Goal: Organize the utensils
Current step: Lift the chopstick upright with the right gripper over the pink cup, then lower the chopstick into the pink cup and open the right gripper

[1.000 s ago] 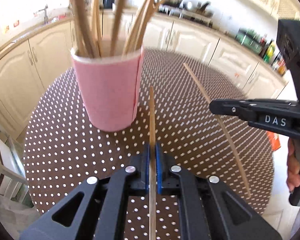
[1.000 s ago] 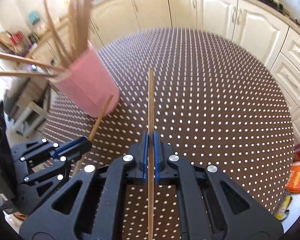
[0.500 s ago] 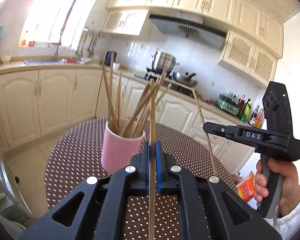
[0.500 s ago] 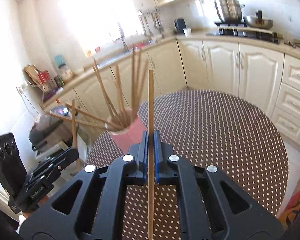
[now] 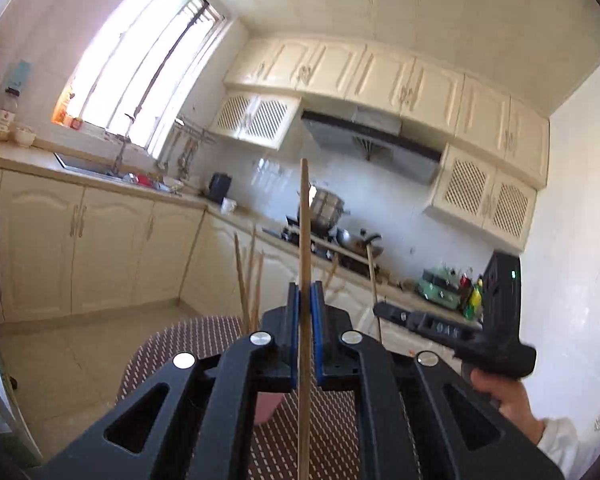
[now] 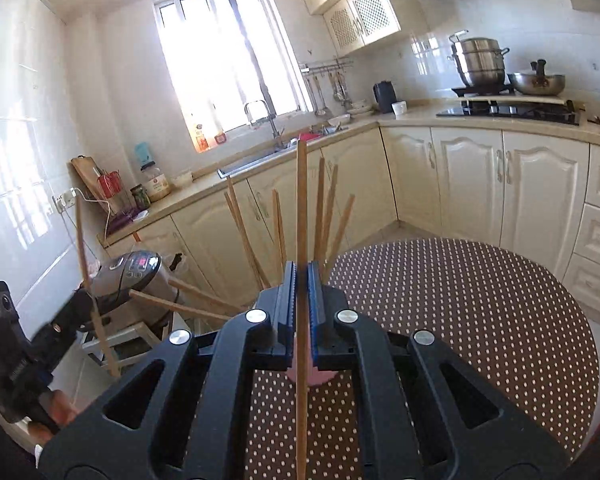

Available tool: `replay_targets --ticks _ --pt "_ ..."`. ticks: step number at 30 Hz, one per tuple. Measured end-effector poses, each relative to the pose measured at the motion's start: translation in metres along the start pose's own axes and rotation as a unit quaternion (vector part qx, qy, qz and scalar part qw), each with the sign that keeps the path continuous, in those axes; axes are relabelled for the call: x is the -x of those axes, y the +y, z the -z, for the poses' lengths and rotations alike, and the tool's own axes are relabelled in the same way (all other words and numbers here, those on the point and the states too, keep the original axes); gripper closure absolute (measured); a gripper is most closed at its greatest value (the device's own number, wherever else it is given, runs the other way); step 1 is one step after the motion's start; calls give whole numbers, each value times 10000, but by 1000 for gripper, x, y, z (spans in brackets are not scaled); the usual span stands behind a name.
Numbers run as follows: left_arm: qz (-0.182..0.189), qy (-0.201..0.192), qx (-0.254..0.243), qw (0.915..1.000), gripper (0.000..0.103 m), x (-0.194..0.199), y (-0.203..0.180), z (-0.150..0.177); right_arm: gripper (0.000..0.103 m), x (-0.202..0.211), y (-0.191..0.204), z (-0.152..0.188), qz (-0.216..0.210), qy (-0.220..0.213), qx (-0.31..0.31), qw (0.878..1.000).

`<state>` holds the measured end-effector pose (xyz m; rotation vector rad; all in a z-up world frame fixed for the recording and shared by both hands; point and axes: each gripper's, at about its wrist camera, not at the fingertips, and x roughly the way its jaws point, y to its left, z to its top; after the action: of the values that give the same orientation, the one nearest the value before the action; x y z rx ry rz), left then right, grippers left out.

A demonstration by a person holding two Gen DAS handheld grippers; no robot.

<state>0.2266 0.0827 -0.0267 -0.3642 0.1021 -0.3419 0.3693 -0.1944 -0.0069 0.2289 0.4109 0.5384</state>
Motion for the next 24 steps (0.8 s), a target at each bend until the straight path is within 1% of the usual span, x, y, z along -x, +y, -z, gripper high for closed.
replay_targets --ticks 1,4,7,8,10,13,16,17,19,24 --pt "-26 -127 -8 9999 97 -2 1 -7 97 -2 2 -4 -17 -130 24 9999" --pt "-141 -337 -95 9993 97 -19 1 -26 97 -8 11 -11 -46 -340 156 9993" --pt "-256 -519 -293 9979 97 -43 -6 -39 97 -18 21 -19 -97 -512 299 9982" --pt "-358 -571 -398 9969 97 -53 -9 -41 97 -22 24 -22 -101 -595 372 9975" --pt "-502 -630 -561 9952 97 -72 -10 -44 97 -27 28 -26 -93 -698 462 9964" --pt "-635 -699 -634 9935 97 -96 -12 -45 97 -38 32 -33 -84 -869 562 9946" --pt "-789 -856 -754 9903 97 -112 -14 -47 97 -47 33 -36 -69 -989 615 9932" --pt "-772 -875 -751 9903 97 -117 -13 -48 97 -50 33 -37 -75 -1023 638 9927" --pt "-858 -969 -767 9886 97 -126 -12 -49 97 -54 32 -38 -57 -1098 645 9918" --pt "-873 -1001 -730 9884 97 -143 -7 -42 97 -66 31 -38 -64 -1183 615 9911"
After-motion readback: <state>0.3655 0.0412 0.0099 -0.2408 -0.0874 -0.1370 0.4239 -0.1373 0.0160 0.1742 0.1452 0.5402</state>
